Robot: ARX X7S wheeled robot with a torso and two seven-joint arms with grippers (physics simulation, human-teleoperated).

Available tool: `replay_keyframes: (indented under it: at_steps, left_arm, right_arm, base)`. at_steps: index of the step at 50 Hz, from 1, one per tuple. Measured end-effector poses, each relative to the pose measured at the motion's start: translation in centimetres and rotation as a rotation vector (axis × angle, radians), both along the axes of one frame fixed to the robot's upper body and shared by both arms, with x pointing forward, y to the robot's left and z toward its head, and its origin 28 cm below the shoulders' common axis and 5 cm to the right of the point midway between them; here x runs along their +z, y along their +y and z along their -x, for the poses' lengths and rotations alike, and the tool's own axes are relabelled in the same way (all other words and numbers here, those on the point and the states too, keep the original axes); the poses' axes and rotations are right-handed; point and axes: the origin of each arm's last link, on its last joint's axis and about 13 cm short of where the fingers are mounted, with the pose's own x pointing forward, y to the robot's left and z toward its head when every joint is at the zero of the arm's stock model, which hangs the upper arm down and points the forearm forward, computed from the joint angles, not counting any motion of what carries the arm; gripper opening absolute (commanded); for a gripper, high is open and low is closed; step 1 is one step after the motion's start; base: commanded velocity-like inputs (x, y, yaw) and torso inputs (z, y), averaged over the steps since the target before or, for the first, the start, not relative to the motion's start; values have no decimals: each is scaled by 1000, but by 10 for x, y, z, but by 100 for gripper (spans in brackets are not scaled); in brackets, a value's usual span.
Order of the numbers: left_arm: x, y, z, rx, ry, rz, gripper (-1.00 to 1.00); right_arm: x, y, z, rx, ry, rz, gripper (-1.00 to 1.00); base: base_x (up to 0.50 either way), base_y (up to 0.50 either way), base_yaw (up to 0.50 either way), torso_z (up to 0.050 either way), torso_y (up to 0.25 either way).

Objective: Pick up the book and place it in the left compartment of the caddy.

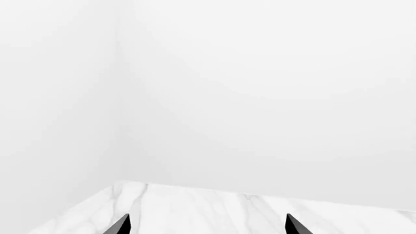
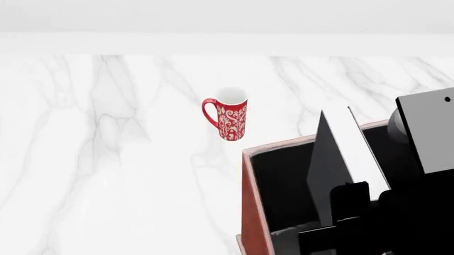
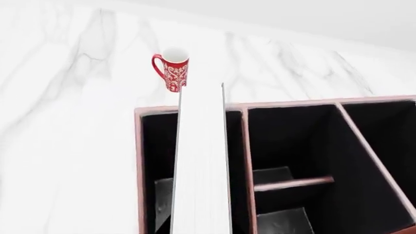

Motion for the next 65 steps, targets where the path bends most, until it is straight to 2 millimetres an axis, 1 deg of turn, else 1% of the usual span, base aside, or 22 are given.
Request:
replay_keyframes:
  at_steps: [29,48,65]
  left_arm:
    - [0,0,0,0,-1,0,100]
    - [1,0,0,1,-1,1,100]
    - [1,1,0,1,-3,1,100]
  right_arm:
    - [-24,4,-30,41,62,-16,-100]
    - [-38,5,-53,20,74,-11,-100]
    - [-52,5,-65,10,95,-11,-100]
  base:
    - [0,0,0,0,1]
    - [0,0,0,0,1]
    - [0,0,0,1,2]
